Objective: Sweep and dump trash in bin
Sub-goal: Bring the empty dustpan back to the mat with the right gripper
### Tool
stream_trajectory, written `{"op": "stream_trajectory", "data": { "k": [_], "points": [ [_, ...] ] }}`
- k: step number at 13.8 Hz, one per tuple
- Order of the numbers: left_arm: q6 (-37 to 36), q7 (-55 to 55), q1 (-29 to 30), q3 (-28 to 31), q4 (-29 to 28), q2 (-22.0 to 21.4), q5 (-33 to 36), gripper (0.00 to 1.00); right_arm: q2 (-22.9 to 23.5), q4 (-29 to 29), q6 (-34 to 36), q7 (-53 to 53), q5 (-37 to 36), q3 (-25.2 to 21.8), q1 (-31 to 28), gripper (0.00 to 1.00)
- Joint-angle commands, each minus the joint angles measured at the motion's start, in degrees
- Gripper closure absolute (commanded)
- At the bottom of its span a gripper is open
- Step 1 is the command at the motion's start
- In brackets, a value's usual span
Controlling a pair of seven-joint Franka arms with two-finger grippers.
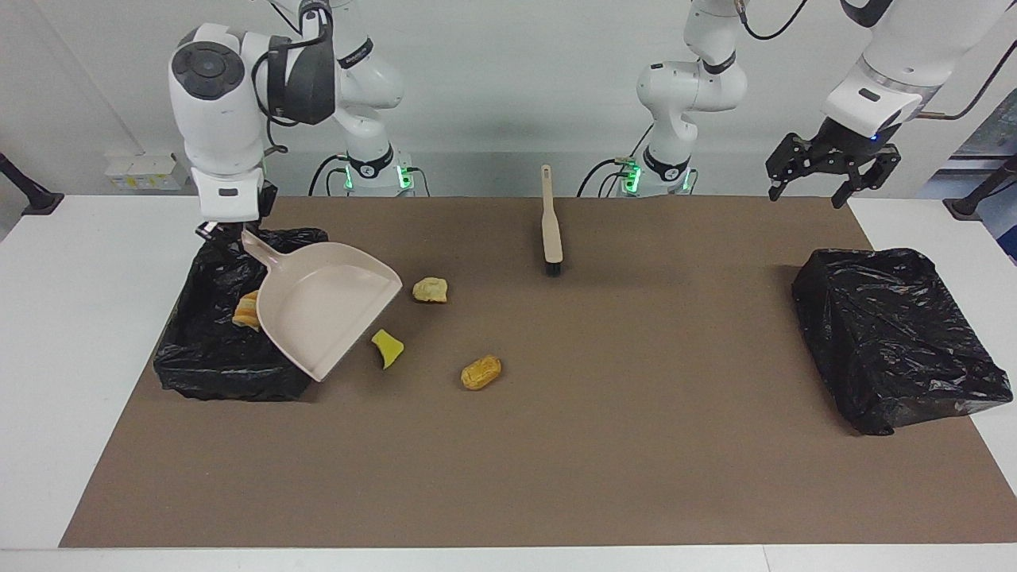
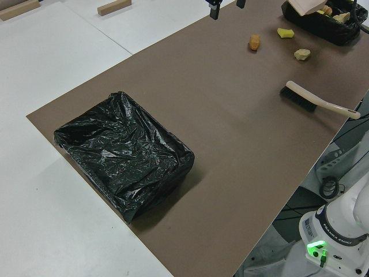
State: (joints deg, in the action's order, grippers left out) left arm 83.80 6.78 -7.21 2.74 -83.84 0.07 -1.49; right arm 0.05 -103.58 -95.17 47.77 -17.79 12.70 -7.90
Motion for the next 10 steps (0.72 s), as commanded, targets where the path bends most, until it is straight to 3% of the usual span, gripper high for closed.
{"op": "stream_trajectory", "data": {
  "k": [1,5,10],
  "points": [
    [-0.75,-0.10,0.18,0.25,-0.18,-0.77,0.43,0.00,2.84,-0.57,-2.81,-13.62,3.63,0.13,5.24,1.00],
    [-1.71,-0.02,0.27,0.34,-0.18,-1.21,0.35,0.00,6.98,0.12,-9.06,-30.50,4.35,0.13,12.54,1.00],
    [-1.45,0.25,0.27,0.34,-0.53,-1.30,0.43,0.00,7.25,1.53,-11.27,-47.65,8.74,0.13,17.99,1.00]
  ]
}}
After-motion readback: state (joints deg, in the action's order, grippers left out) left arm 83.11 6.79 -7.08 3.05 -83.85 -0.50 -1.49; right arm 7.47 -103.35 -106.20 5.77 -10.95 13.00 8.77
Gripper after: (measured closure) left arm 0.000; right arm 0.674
